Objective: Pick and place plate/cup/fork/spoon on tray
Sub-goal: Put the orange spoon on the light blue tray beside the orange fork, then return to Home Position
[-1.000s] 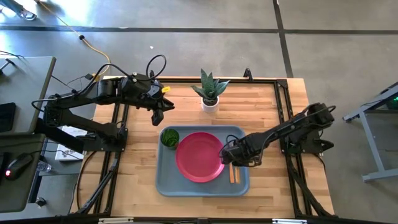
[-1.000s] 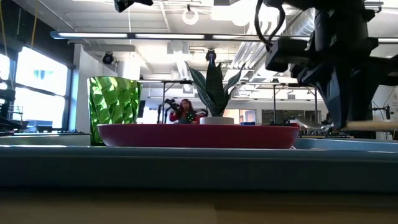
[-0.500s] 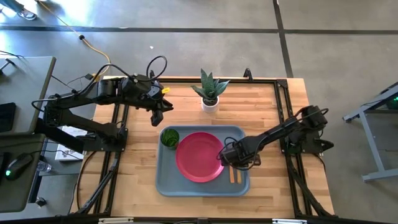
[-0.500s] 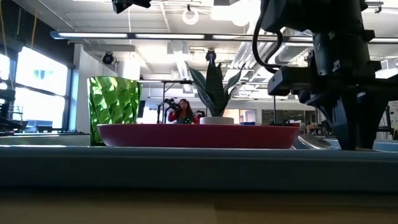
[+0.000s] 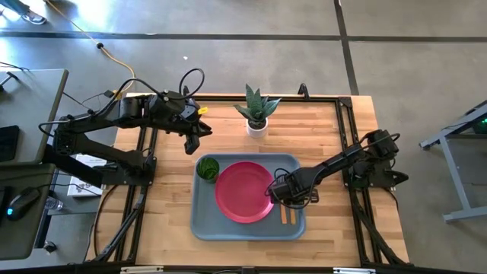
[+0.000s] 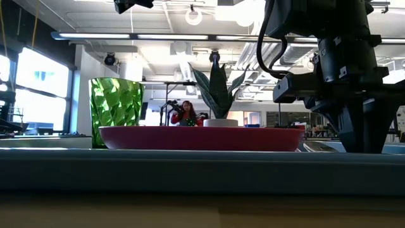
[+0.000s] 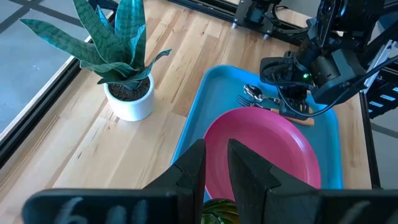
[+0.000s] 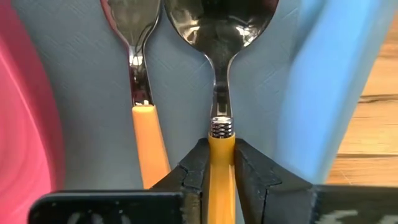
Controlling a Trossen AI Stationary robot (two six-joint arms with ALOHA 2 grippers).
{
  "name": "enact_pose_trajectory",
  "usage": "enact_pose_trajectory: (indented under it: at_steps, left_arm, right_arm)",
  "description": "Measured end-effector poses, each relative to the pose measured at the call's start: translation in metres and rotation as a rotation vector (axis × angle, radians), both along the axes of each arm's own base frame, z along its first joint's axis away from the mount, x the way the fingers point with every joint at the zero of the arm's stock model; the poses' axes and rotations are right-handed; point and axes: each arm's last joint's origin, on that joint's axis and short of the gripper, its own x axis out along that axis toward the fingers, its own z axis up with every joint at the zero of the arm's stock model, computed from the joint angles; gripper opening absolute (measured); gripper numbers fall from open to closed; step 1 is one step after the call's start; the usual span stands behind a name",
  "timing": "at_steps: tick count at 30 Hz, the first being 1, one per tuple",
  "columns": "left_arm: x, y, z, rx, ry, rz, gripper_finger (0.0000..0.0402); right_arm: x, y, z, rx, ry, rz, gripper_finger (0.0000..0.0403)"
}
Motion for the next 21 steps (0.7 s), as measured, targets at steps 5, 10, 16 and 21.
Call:
enact_pose_trajectory:
  at_steps: [5,10,16,21]
  left_arm:
    - [0.0000,0.0000,0.0000,0.000,0.000,0.000,0.0058]
    - [0.0000,0.0000,0.0000,0.000,0.000,0.000,0.0058]
    - [0.0000,0.0001,0.0000,0.000,-0.001,0.001,0.0058]
    - [0.0000,0.0001,0.0001,0.000,-0.001,0.000,0.0058]
  right_arm:
    - [0.0006,0.0001,-0.0001,-0.002,-0.006,0.000,0.0074]
    - [0.0006,0.0000,-0.0002,-0.008,-0.006,-0.008,0.0095]
    - [0.0006,-0.0005,-0.0003,-0.023,-0.005,-0.042,0.0097]
    - [0.0006,-0.0005,-0.0002,-0.028,-0.005,-0.057,0.0098]
